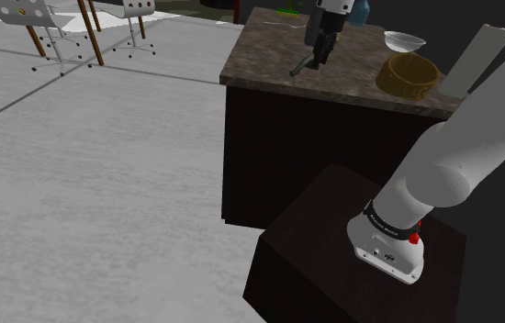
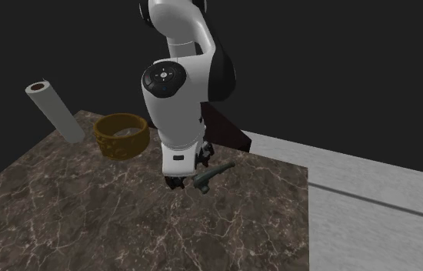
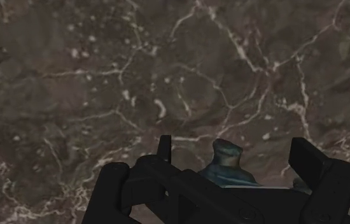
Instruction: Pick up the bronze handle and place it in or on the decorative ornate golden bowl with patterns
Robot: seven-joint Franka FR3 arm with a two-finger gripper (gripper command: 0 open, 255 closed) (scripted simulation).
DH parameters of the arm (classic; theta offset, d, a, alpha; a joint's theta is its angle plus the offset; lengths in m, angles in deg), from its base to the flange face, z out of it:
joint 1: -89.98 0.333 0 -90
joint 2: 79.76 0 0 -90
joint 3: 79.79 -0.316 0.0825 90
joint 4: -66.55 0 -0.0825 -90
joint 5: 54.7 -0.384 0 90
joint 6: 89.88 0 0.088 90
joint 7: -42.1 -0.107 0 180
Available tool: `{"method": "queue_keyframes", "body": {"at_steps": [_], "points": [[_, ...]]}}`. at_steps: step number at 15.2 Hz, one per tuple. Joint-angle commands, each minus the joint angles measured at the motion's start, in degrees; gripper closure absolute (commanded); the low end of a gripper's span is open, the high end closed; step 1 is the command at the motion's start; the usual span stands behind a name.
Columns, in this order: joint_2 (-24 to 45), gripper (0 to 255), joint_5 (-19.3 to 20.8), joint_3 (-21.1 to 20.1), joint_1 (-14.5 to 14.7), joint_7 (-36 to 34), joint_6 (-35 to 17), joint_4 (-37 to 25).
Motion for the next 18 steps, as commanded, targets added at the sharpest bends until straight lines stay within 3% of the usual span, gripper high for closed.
{"method": "queue_keyframes", "body": {"at_steps": [1,4,5,14,18], "points": [[0.0,0,0.0,0.0,0.0,0.0,-0.1,0.1],[0.0,0,0.0,0.0,0.0,0.0,-0.1,0.1],[0.0,255,0.0,0.0,0.0,0.0,-0.1,0.1],[0.0,255,0.0,0.0,0.0,0.0,-0.1,0.1],[-0.4,255,0.2,-0.2,0.1,-0.3,2.9,-2.6]]}}
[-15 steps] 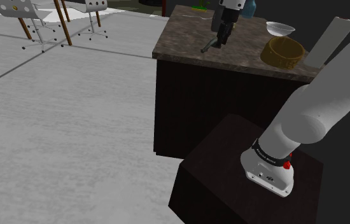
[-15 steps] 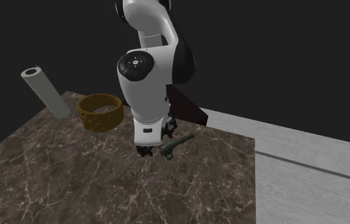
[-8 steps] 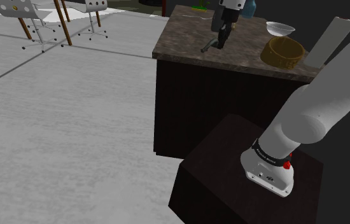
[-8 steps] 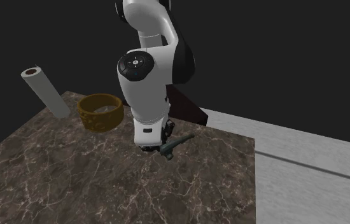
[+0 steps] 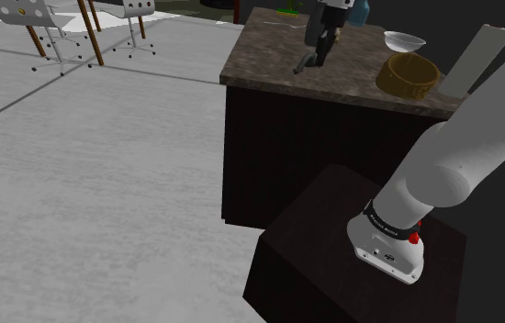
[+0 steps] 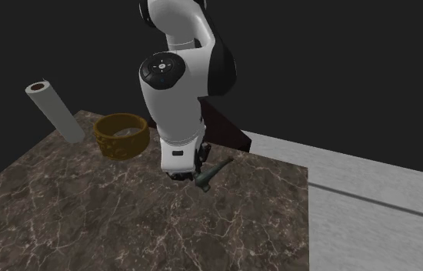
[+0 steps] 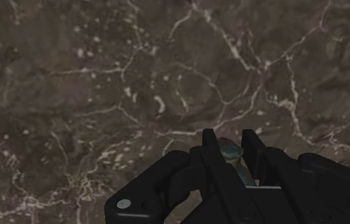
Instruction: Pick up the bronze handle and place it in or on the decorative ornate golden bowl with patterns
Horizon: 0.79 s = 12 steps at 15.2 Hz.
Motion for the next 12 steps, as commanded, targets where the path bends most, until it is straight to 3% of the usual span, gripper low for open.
{"method": "queue_keyframes", "body": {"at_steps": [1,12], "points": [[-0.1,255,0.0,-0.1,0.0,-0.1,1.7,-1.6],[0.1,255,-0.1,-0.2,0.2,-0.5,10.2,-10.3]]}}
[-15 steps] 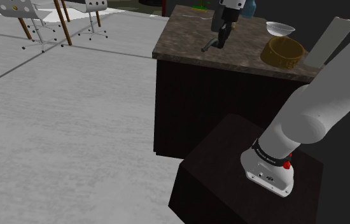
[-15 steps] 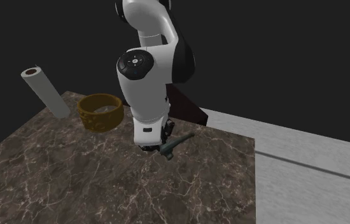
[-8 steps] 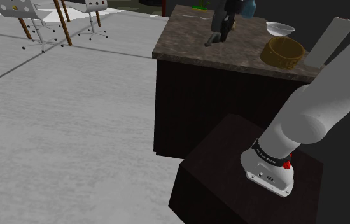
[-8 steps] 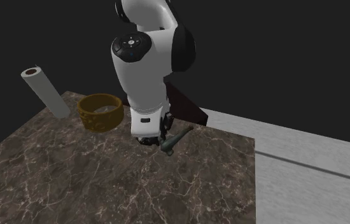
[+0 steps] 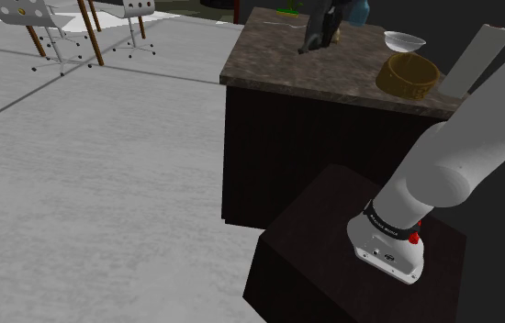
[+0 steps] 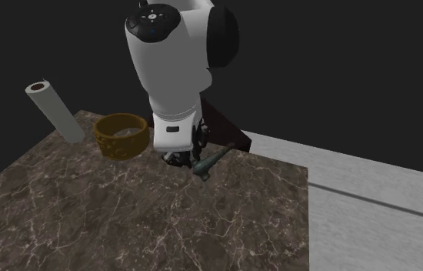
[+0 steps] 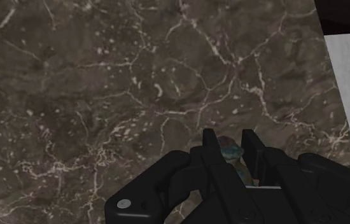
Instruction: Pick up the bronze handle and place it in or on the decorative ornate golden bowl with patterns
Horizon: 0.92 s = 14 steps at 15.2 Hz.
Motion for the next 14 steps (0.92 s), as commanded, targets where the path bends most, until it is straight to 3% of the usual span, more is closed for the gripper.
{"method": "queue_keyframes", "body": {"at_steps": [1,14], "points": [[0.3,255,-0.1,0.1,0.0,0.1,1.7,-1.9],[3.2,255,-1.5,0.6,-0.1,0.6,12.2,-15.0]]}}
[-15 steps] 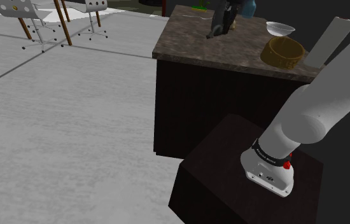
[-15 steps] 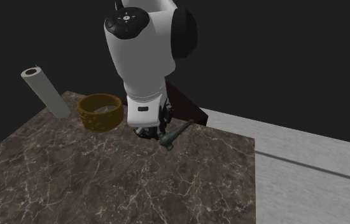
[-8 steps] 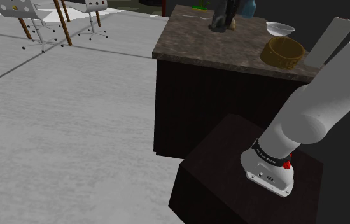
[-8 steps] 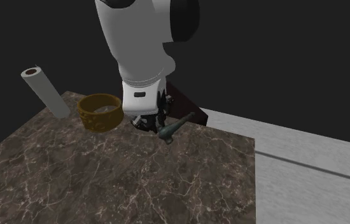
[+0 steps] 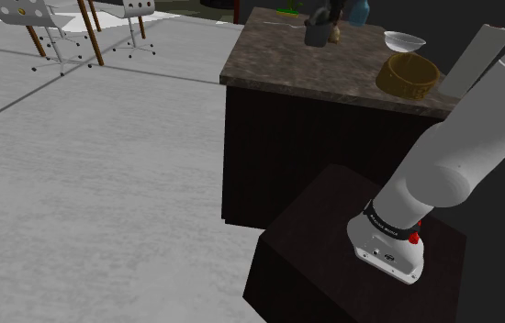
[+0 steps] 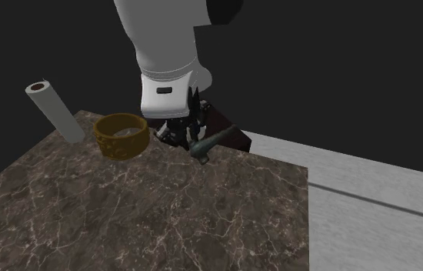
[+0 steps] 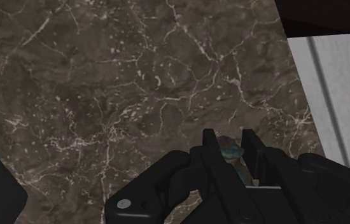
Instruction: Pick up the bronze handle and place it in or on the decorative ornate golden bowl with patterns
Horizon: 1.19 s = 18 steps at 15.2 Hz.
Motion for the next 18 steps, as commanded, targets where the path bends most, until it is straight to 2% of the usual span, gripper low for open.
{"method": "queue_keyframes", "body": {"at_steps": [1,3,10,18], "points": [[0.8,255,-0.4,0.2,-0.1,0.2,1.7,-2.3],[1.3,255,-0.6,0.3,-0.2,0.4,2.7,-3.8],[-7.2,255,4.7,2.9,-3.1,5.9,2.5,3.7],[-13.5,255,10.1,7.3,-7.1,14.1,3.5,7.7]]}}
